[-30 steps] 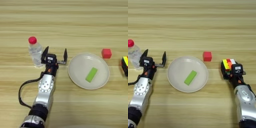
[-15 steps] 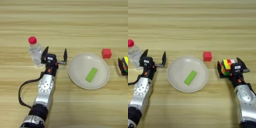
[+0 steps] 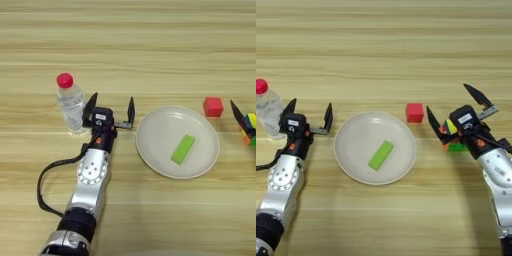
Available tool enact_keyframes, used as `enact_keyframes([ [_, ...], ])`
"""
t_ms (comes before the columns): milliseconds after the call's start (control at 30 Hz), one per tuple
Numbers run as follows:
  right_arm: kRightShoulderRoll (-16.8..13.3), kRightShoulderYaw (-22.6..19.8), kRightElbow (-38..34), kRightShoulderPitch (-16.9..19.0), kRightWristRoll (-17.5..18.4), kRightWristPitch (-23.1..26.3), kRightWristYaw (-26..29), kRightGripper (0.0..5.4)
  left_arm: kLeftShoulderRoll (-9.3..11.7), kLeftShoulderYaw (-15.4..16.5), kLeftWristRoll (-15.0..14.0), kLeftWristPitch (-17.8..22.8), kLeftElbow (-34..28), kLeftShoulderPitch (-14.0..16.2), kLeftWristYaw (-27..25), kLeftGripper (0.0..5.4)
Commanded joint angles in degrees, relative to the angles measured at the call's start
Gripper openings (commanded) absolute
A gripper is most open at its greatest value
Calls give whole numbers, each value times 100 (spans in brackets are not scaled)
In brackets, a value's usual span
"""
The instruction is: Move the objects on the table
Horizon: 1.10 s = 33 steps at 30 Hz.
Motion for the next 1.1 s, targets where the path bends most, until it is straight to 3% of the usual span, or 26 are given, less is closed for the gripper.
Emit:
enact_keyframes([
  [33,-394,280,-246,-334,-299,290,399,537,-135,-25,16,0,106,-112,40,540],
  [167,-686,541,-414,-523,-621,427,718,537,-146,-36,20,-9,129,-121,54,540],
  [267,-818,734,-611,-691,-603,651,1090,537,-156,-54,25,-1,120,-110,65,540],
  [467,-1081,1282,-689,-786,-932,773,1655,537,-175,-101,51,12,30,-60,106,540],
  [733,-1255,1676,-885,-717,-967,1391,2369,537,-179,-138,76,23,-23,-21,170,540],
  [1100,-1153,2101,-699,-920,-1217,1521,2524,537,-138,-179,58,32,-50,-7,231,540],
])
